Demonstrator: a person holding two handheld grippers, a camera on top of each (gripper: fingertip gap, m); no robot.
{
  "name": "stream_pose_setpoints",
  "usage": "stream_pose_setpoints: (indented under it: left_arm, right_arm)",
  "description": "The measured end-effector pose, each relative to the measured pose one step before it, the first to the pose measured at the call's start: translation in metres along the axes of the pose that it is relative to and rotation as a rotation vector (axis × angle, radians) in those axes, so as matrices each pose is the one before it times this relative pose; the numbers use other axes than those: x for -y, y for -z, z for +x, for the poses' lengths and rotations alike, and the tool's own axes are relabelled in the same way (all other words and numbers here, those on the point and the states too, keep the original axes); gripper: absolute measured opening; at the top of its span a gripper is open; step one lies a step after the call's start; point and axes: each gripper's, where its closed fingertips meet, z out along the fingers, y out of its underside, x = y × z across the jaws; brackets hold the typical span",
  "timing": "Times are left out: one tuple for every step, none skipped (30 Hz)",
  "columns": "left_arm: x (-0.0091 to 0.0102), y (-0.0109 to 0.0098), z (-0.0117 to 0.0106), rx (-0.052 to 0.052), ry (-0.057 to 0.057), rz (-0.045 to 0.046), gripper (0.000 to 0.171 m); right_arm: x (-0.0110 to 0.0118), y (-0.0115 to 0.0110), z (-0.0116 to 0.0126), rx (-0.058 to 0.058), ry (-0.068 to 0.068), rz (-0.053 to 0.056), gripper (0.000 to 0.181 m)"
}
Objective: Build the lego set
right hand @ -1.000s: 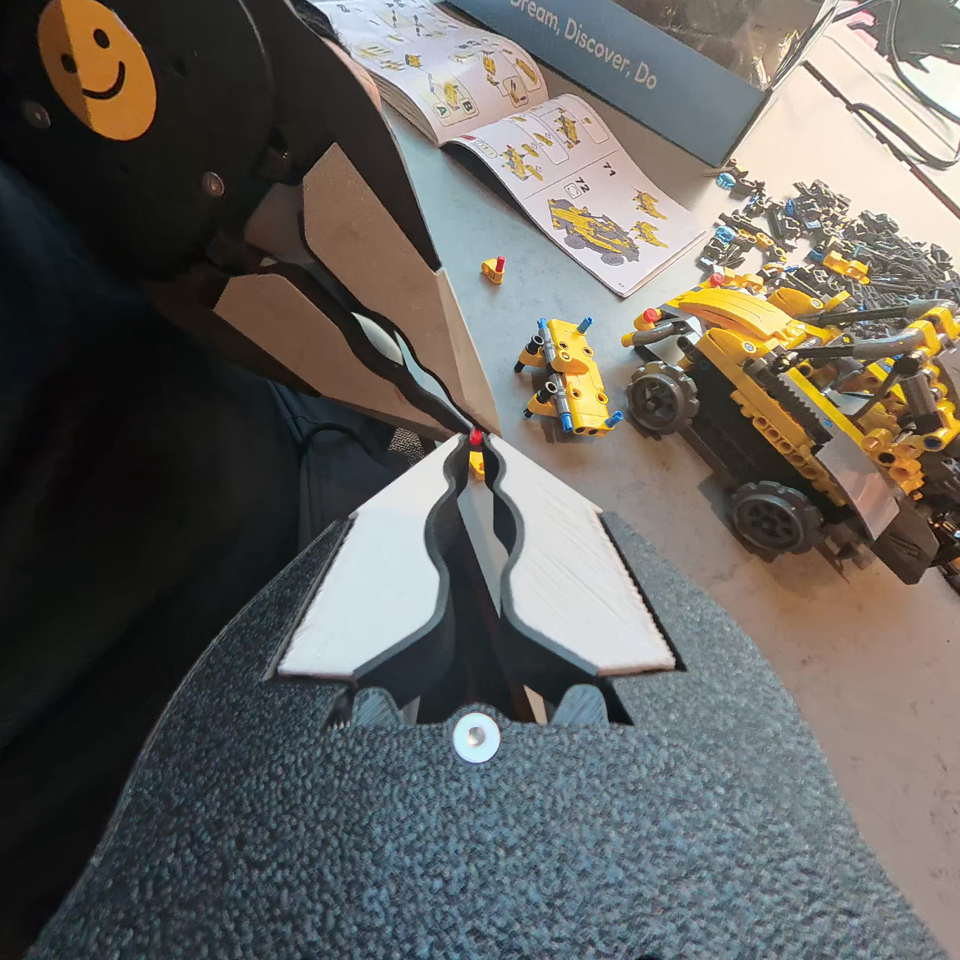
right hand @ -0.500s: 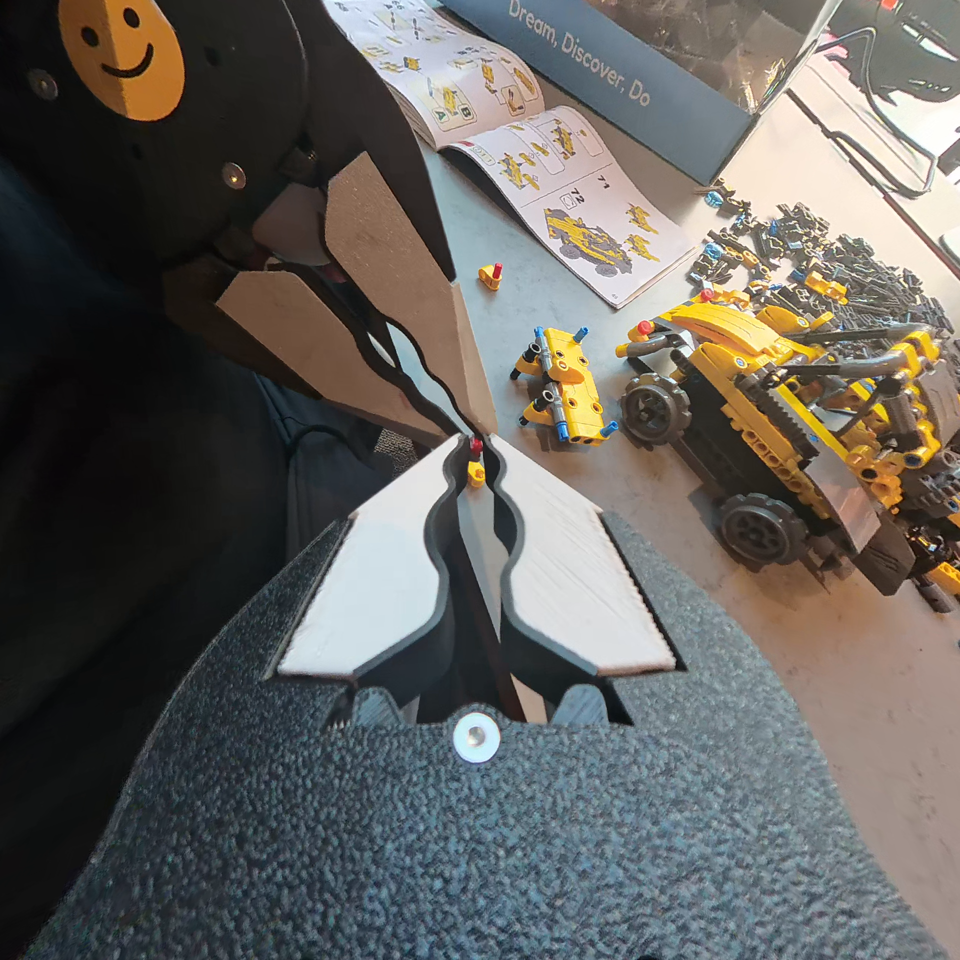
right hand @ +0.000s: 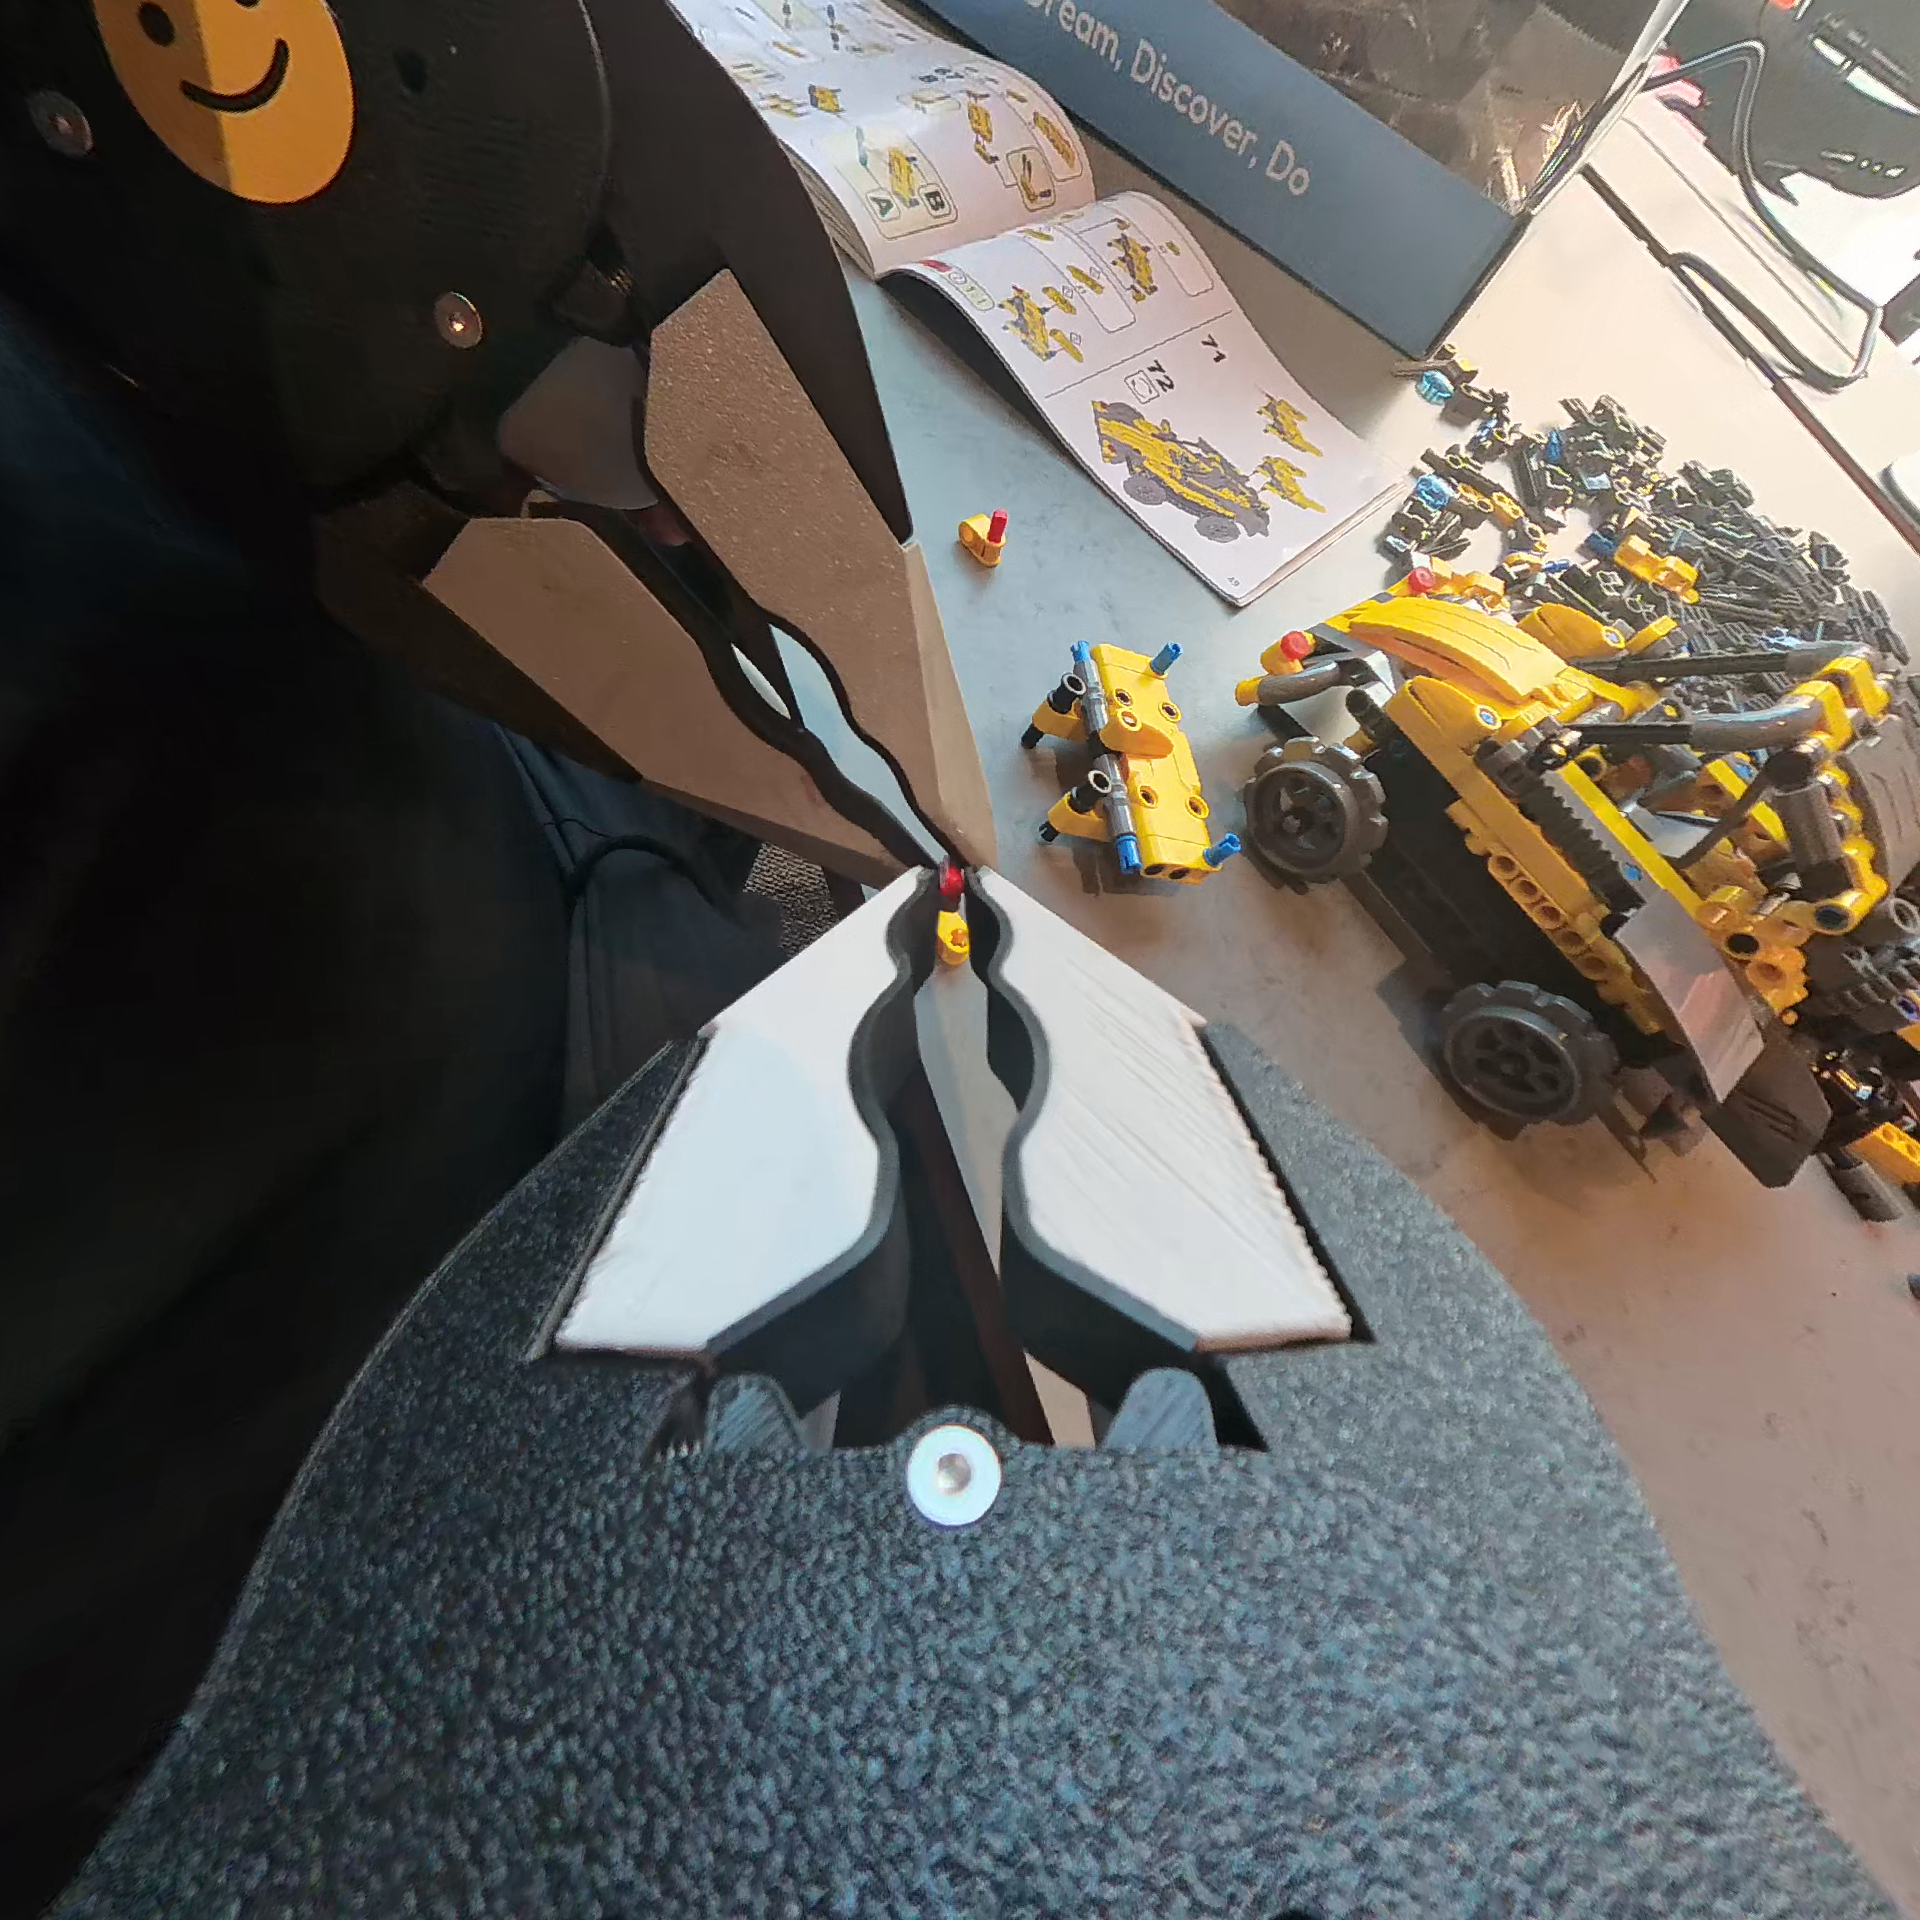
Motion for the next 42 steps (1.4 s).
stream_pose_setpoints:
  left_arm:
    - [0.00014,0.00005,0.00033,-0.0011,0.0000,0.00015,0.001]
    - [-0.00009,-0.00009,0.00032,-0.0012,0.0007,-0.00123,0.001]
    - [-0.00018,-0.00013,0.00036,-0.0005,0.0017,-0.00141,0.001]
    - [-0.00009,-0.00013,0.00023,-0.0003,0.0025,-0.00056,0.001]
    - [-0.00007,-0.00011,0.00023,-0.0023,0.0048,0.00078,0.001]
    - [0.00004,-0.00007,0.00053,-0.0067,0.0090,0.00347,0.001]
    - [-0.00020,-0.00016,0.00107,-0.0136,0.0133,0.00338,0.001]
    - [-0.00119,0.00005,0.00124,-0.0183,0.0175,-0.00306,0.002]
    - [-0.00250,0.00024,0.00047,-0.0154,0.0214,-0.01158,0.003]
    - [-0.00342,0.00017,-0.00003,-0.0115,0.0230,-0.01337,0.005]
    - [-0.00381,-0.00023,0.00032,-0.0136,0.0230,-0.01163,0.008]
    - [-0.00408,-0.00101,0.00148,-0.0205,0.0234,-0.01220,0.009]
    - [-0.00452,-0.00181,0.00223,-0.0255,0.0247,-0.01383,0.010]
    - [-0.00435,-0.00255,0.00250,-0.0271,0.0270,-0.01497,0.013]
    - [-0.00276,-0.00242,0.00238,-0.0287,0.0322,-0.00862,0.013]
    - [-0.00028,-0.00082,0.00213,-0.0307,0.0363,0.00413,0.014]
    - [0.00033,0.00002,0.00109,-0.0239,0.0338,0.00346,0.014]
    - [-0.00049,-0.00021,-0.00045,-0.0131,0.0230,-0.00443,0.014]
    - [-0.00065,-0.00034,-0.00134,-0.0050,0.0118,-0.00455,0.015]
    - [-0.00007,-0.00010,-0.00178,0.0004,0.0088,-0.00032,0.014]
    - [-0.00012,-0.00027,-0.00161,-0.0007,0.0066,-0.00020,0.015]
    - [-0.00006,-0.00048,-0.00073,-0.0064,0.0042,-0.00121,0.014]
    - [0.00035,-0.00058,0.00018,-0.0112,0.0040,-0.00026,0.014]
    - [0.00060,-0.00051,0.00077,-0.0132,0.0026,0.00026,0.015]
    - [0.00051,-0.00050,0.00060,-0.0114,-0.0009,-0.00010,0.015]
    - [0.00033,-0.00032,0.00000,-0.0067,-0.0058,-0.00158,0.015]
    - [0.00026,0.00021,-0.00064,-0.0041,-0.0099,-0.00156,0.016]
    - [0.00056,0.00087,-0.00127,-0.0033,-0.0098,0.00138,0.017]
    - [0.00096,0.00132,-0.00133,-0.0061,-0.0079,0.00507,0.017]
    - [0.00127,0.00142,-0.00021,-0.0149,-0.0088,0.00675,0.016]
    - [0.00082,0.00115,0.00037,-0.0177,-0.0103,0.00377,0.016]
    - [0.00010,0.00092,-0.00056,-0.0117,-0.0113,-0.00130,0.016]
    - [-0.00011,0.00069,-0.00065,-0.0087,-0.0143,-0.00307,0.017]
    - [0.00004,0.00047,0.00024,-0.0117,-0.0172,-0.00229,0.016]
    - [-0.00029,-0.00020,0.00030,-0.0110,-0.0151,-0.00406,0.016]
    - [-0.00093,-0.00079,0.00043,-0.0122,-0.0108,-0.00610,0.016]
    - [-0.00114,-0.00126,0.00134,-0.0173,-0.0049,-0.00507,0.016]
    - [-0.00067,-0.00144,0.00157,-0.0193,0.0051,-0.00064,0.016]
    - [-0.00015,-0.00114,0.00130,-0.0170,0.0154,0.00400,0.016]
    - [-0.00012,-0.00096,0.00108,-0.0155,0.0175,0.00453,0.016]
    - [-0.00074,-0.00105,0.00021,-0.0095,0.0122,0.00095,0.016]
    - [-0.00040,-0.00037,-0.00116,-0.0005,0.0069,0.00234,0.017]
  right_arm:
    - [-0.00007,0.00018,-0.00013,0.0008,-0.0013,0.0008,0.005]
    - [-0.00027,0.00001,-0.00028,0.0019,-0.0012,-0.0013,0.005]
    - [-0.00030,-0.00018,-0.00003,-0.0007,-0.0001,-0.0023,0.005]
    - [-0.00012,-0.00006,-0.00011,-0.0007,0.0007,-0.0012,0.005]
    - [-0.00022,-0.00013,-0.00016,0.0005,0.0002,-0.0022,0.005]
    - [-0.00028,0.00002,-0.00009,0.0014,-0.0008,-0.0024,0.005]
    - [-0.00066,-0.00003,-0.00028,0.0041,-0.0019,-0.0035,0.004]
    - [-0.00159,-0.00041,-0.00047,0.0078,-0.0042,-0.0084,0.004]
    - [-0.00258,-0.00055,0.00161,-0.0041,-0.0057,-0.0150,0.004]
    - [-0.00264,-0.00025,0.00212,-0.0063,-0.0028,-0.0149,0.004]
    - [-0.00205,-0.00004,0.00101,0.0029,-0.0026,-0.0118,0.004]
    - [-0.00179,-0.00001,0.00116,0.0035,-0.0039,-0.0122,0.004]
    - [-0.00168,-0.00046,0.00082,0.0058,-0.0026,-0.0142,0.004]
    - [-0.00135,-0.00101,-0.00059,0.0137,-0.0015,-0.0140,0.004]
    - [-0.00086,-0.00131,-0.00026,0.0105,-0.0011,-0.0121,0.004]
    - [-0.00065,-0.00162,-0.00036,0.0103,0.0023,-0.0111,0.004]
    - [-0.00041,-0.00155,0.00039,0.0034,0.0045,-0.0104,0.004]
    - [-0.00039,-0.00140,0.00029,0.0043,0.0066,-0.0095,0.004]
    - [-0.00041,-0.00106,0.00061,0.0031,0.0072,-0.0093,0.004]
    - [-0.00067,-0.00090,0.00070,0.0044,0.0077,-0.0103,0.004]
    - [-0.00146,-0.00084,0.00107,0.0055,0.0071,-0.0151,0.004]
    - [-0.00140,-0.00078,0.00114,0.0074,0.0069,-0.0148,0.004]
    - [-0.00063,-0.00069,0.00025,0.0131,0.0042,-0.0108,0.004]
    - [-0.00025,-0.00062,-0.00021,0.0157,-0.0012,-0.0081,0.004]
    - [-0.00010,-0.00056,0.00028,0.0100,-0.0036,-0.0061,0.004]
    - [0.00014,-0.00053,-0.00032,0.0093,-0.0025,-0.0029,0.004]
    - [0.00025,-0.00037,-0.00076,0.0106,-0.0042,-0.0015,0.004]
    - [0.00000,-0.00040,-0.00058,0.0077,-0.0059,-0.0018,0.004]
    - [-0.00013,-0.00020,-0.00074,0.0066,-0.0051,-0.0017,0.004]
    - [-0.00020,-0.00016,-0.00114,0.0077,-0.0048,-0.0006,0.004]
    - [-0.00029,-0.00025,-0.00164,0.0113,-0.0058,-0.0013,0.004]
    - [-0.00074,-0.00054,-0.00149,0.0106,-0.0071,-0.0038,0.004]
    - [-0.00107,-0.00064,-0.00019,0.0031,-0.0058,-0.0058,0.004]
    - [-0.00088,-0.00074,0.00080,-0.0041,-0.0033,-0.0049,0.004]
    - [-0.00014,-0.00050,0.00041,-0.0016,-0.0032,-0.0009,0.004]
    - [0.00053,-0.00021,-0.00034,0.0033,-0.0055,0.0030,0.004]
    - [0.00073,-0.00010,-0.00056,0.0064,-0.0069,0.0039,0.004]
    - [0.00039,-0.00004,-0.00039,0.0057,-0.0074,0.0019,0.004]
    - [-0.00039,-0.00004,0.00031,0.0016,-0.0061,-0.0035,0.004]
    - [-0.00110,-0.00021,0.00043,0.0008,-0.0035,-0.0087,0.004]
    - [-0.00097,-0.00023,-0.00010,0.0030,-0.0009,-0.0076,0.004]
    - [0.00039,0.00017,-0.00010,0.0021,0.0001,-0.0003,0.004]
